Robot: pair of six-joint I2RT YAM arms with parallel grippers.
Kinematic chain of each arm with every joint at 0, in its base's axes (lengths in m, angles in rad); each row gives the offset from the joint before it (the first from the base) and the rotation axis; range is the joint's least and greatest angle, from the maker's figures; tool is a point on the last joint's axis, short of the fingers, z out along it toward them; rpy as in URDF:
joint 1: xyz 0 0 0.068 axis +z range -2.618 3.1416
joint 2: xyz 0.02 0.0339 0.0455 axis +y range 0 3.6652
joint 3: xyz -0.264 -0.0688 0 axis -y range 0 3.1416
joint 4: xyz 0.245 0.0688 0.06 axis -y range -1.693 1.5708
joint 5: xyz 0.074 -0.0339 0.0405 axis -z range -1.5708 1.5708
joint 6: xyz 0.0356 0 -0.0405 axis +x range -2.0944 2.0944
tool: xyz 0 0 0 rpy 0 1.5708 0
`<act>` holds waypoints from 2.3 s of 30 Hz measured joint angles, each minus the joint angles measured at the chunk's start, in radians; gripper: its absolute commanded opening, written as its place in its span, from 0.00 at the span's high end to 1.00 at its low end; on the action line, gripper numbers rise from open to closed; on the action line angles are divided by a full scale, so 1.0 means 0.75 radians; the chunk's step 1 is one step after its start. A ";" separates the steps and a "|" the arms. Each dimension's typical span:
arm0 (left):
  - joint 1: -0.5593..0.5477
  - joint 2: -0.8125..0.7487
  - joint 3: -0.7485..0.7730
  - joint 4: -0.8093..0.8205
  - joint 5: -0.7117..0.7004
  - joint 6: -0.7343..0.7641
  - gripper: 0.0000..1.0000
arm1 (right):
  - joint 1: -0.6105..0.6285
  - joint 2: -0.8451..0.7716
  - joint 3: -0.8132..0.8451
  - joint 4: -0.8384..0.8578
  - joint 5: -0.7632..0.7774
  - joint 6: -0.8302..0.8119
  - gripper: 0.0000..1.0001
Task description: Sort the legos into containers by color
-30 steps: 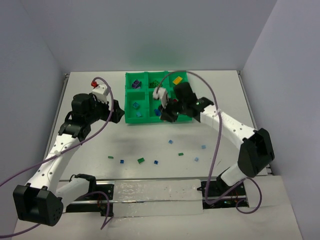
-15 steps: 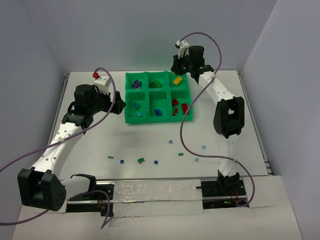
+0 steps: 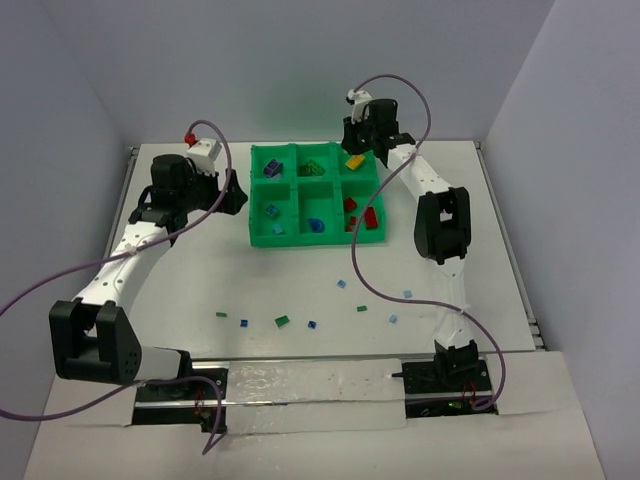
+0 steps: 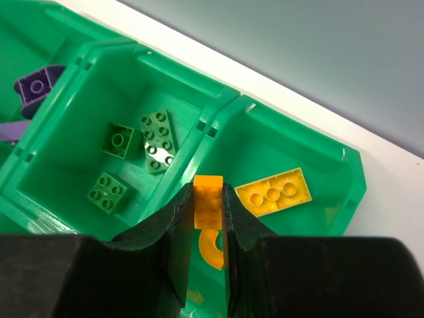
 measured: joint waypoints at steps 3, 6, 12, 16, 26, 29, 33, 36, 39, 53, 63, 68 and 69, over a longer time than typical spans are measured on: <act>0.008 0.022 0.022 -0.002 0.013 0.023 0.03 | 0.000 0.000 0.000 -0.032 0.018 -0.030 0.65; 0.010 0.042 0.042 -0.024 0.059 0.086 0.06 | 0.000 0.000 -0.004 -0.077 0.028 -0.063 0.39; -0.001 0.039 0.025 -0.099 0.220 0.323 0.10 | -0.002 -0.001 -0.033 -0.146 0.046 -0.080 0.32; -0.086 0.030 -0.016 -0.203 0.274 0.487 0.12 | -0.005 -0.032 -0.076 -0.181 0.053 -0.061 0.30; -0.621 -0.089 -0.270 -0.362 0.289 0.608 0.12 | -0.055 -0.531 -0.391 -0.266 0.026 0.008 0.09; -0.740 -0.127 -0.349 -0.379 0.271 0.582 0.11 | -0.097 -0.765 -0.494 -0.285 0.034 -0.007 0.06; -0.863 -0.126 -0.384 -0.394 0.177 0.546 0.11 | -0.141 -1.016 -0.642 -0.284 0.064 -0.028 0.04; -0.910 -0.059 -0.352 -0.429 0.117 0.530 0.12 | -0.144 -1.118 -0.749 -0.284 0.075 -0.045 0.03; -0.917 0.030 -0.329 -0.463 0.050 0.513 0.14 | -0.143 -1.146 -0.830 -0.294 0.084 -0.058 0.03; -0.983 0.198 -0.294 -0.558 -0.166 0.410 0.27 | -0.143 -1.158 -0.913 -0.315 0.099 -0.100 0.02; -1.076 0.281 -0.278 -0.556 -0.250 0.367 0.60 | -0.143 -1.173 -0.922 -0.328 0.100 -0.157 0.02; -1.076 0.292 -0.268 -0.559 -0.277 0.353 0.78 | -0.143 -1.229 -0.978 -0.367 0.085 -0.253 0.03; -1.076 0.291 -0.266 -0.558 -0.279 0.347 0.82 | -0.143 -1.246 -1.000 -0.388 0.071 -0.296 0.03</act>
